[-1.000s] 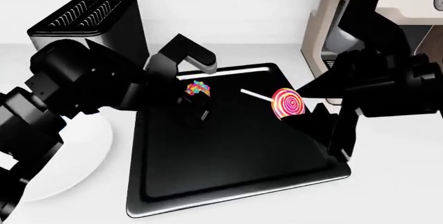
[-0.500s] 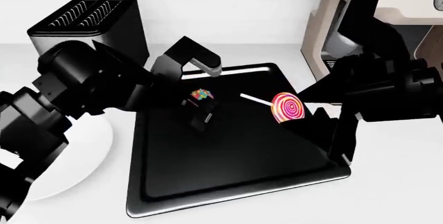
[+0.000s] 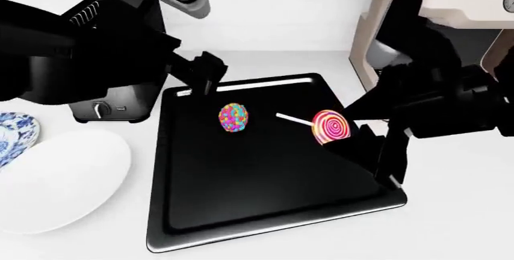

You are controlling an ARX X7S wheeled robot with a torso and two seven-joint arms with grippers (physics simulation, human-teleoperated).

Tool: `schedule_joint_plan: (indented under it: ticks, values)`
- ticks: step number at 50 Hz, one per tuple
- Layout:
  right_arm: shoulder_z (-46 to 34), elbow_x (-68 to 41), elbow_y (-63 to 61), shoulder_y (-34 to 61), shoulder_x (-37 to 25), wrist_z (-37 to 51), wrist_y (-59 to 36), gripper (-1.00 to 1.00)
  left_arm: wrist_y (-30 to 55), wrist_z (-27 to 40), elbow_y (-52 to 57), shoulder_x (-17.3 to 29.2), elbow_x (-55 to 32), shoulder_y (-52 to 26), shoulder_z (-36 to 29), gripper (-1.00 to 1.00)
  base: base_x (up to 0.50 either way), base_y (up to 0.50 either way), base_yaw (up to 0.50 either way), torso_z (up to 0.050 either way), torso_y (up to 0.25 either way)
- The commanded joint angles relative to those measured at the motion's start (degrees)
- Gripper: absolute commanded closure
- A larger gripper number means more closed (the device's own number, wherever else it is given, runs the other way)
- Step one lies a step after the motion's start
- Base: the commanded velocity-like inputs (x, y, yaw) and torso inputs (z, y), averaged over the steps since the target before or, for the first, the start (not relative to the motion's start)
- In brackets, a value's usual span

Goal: Move the dessert items from the plate to the tray.

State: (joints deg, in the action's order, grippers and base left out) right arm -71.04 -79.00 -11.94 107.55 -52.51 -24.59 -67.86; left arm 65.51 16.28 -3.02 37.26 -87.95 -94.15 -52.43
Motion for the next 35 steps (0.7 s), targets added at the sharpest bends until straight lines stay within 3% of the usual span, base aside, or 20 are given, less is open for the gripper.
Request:
schedule_joint_plan:
  ticks: [1, 8, 16, 35]
  values:
    - [-1.6, 2.6, 1.0, 0.4, 2.1, -2.3, -0.8, 1.00, 0.8, 12.5, 11.0, 10.0, -13.0, -0.7, 6.9, -1.00, 0.00, 0.00, 0.00, 0.000, 0.000]
    - [-3.2, 5.0, 1.7, -0.5, 3.5, -3.7, 0.1, 1.00, -2.2, 19.5, 17.1, 16.1, -21.2, 0.2, 10.3, -1.00, 0.00, 0.00, 0.00, 0.000, 0.000]
    - [-6.4, 9.6, 4.6, -0.8, 6.8, -7.5, 0.7, 1.00, -6.3, 20.0, 20.7, 20.8, -21.9, 3.2, 13.4, -1.00, 0.00, 0.00, 0.00, 0.000, 0.000]
    - [-10.8, 15.4, 9.3, -4.8, 11.6, -10.8, 4.5, 1.00, -10.1, 17.5, 22.9, 21.1, -18.5, 7.5, 14.5, -1.00, 0.00, 0.00, 0.00, 0.000, 0.000]
